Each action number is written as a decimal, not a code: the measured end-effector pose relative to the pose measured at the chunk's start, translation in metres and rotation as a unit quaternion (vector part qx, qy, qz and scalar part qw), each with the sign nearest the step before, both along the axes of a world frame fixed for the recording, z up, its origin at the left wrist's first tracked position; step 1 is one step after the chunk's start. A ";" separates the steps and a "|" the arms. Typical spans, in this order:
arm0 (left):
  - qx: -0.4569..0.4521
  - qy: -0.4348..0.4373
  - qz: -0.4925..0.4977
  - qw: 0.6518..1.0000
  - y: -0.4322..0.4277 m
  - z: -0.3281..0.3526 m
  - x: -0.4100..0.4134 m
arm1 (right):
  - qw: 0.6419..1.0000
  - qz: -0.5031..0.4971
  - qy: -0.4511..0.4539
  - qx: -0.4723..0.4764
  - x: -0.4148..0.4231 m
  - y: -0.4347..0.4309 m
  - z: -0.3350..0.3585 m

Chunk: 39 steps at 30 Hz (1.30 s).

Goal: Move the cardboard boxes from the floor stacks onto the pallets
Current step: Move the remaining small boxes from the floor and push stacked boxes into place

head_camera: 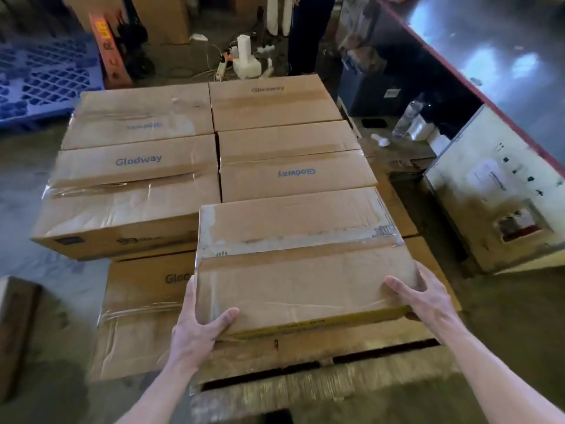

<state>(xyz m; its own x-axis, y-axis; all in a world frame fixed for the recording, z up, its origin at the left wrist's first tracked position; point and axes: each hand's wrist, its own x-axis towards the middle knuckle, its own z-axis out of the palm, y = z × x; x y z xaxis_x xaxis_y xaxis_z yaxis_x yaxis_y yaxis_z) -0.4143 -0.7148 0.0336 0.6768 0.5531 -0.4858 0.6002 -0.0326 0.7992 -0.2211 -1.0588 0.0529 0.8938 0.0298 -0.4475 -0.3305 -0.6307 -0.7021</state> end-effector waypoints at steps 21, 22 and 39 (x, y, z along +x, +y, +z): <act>0.011 0.109 0.004 0.994 -0.045 -0.068 0.048 | 0.998 -0.001 0.042 -0.045 0.061 -0.059 -0.104; 0.017 0.114 -0.003 0.993 -0.045 -0.069 0.048 | 0.997 -0.001 0.045 -0.059 0.062 -0.059 -0.104; 0.330 0.034 0.020 0.943 0.084 0.076 -0.043 | 0.968 0.209 -0.118 -0.068 -0.038 0.211 0.034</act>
